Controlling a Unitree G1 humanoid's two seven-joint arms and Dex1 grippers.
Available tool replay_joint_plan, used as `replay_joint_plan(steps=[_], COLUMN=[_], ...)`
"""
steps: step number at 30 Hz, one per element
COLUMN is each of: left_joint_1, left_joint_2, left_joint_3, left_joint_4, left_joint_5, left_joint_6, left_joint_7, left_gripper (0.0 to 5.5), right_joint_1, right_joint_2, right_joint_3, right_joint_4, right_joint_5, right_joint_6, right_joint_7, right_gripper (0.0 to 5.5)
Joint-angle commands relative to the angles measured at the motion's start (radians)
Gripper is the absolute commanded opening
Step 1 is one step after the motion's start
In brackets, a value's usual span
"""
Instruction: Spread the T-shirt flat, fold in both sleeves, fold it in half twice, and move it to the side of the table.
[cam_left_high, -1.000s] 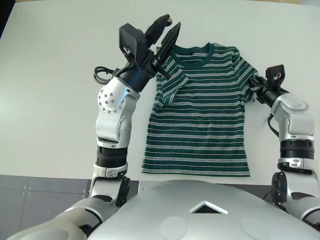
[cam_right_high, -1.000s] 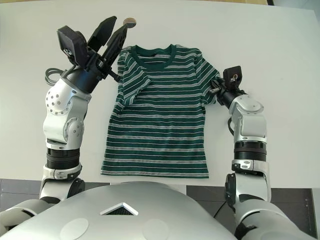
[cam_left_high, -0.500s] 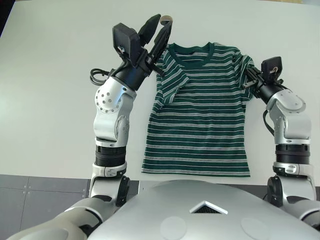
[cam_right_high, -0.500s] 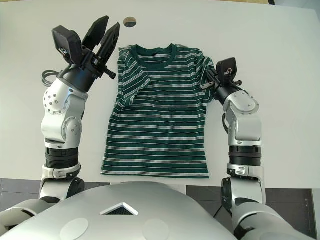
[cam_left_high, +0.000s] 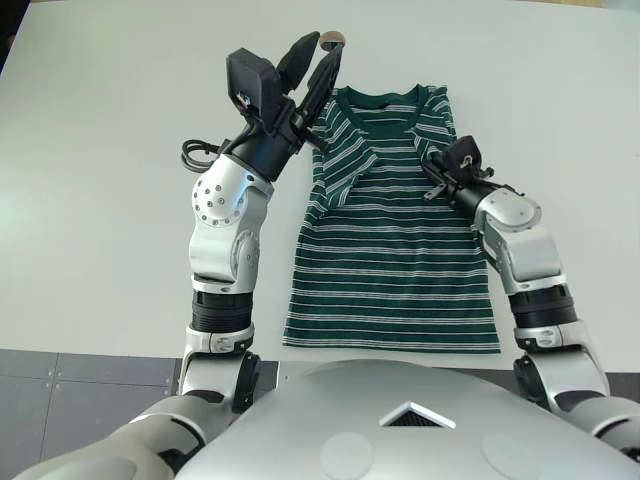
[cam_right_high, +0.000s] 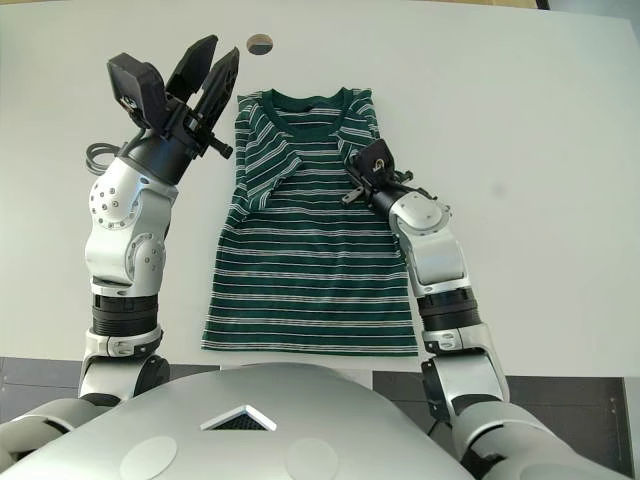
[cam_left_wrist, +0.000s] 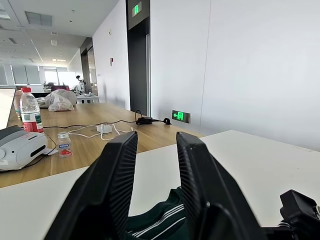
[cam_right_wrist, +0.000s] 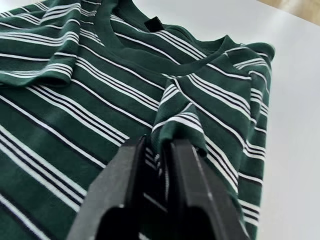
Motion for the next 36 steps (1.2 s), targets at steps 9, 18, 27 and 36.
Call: replay_joint_plan(steps=[9, 18, 27, 36], left_joint_1=[0.105, 0.403, 0.493, 0.534], left_joint_2=[0.311, 0.839, 0.935, 0.925], left_joint_3=[-0.024, -0.034, -0.094, -0.144], left_joint_4=[0.07, 0.018, 0.047, 0.033], left_joint_5=[0.239, 0.337, 0.317, 0.299], left_joint_6=[-0.323, -0.679, -0.741, -0.723], left_joint_7=[-0.173, -0.533, -0.607, -0.621], left_gripper=[1.44, 1.44, 1.44, 2.62], right_joint_1=[0.203, 0.59, 0.758, 0.843], right_joint_2=[-0.249, -0.747, -0.827, -0.859], right_joint_3=[-0.192, -0.277, -0.258, -0.27], right_joint_4=[-0.38, -0.27, -0.398, -0.494], right_joint_5=[0.095, -0.289, -0.339, -0.377], right_joint_6=[-0.368, -0.924, -0.932, -0.871], right_joint_7=[0.248, 0.463, 0.521, 0.565], right_gripper=[2.96, 3.99, 3.99, 4.32])
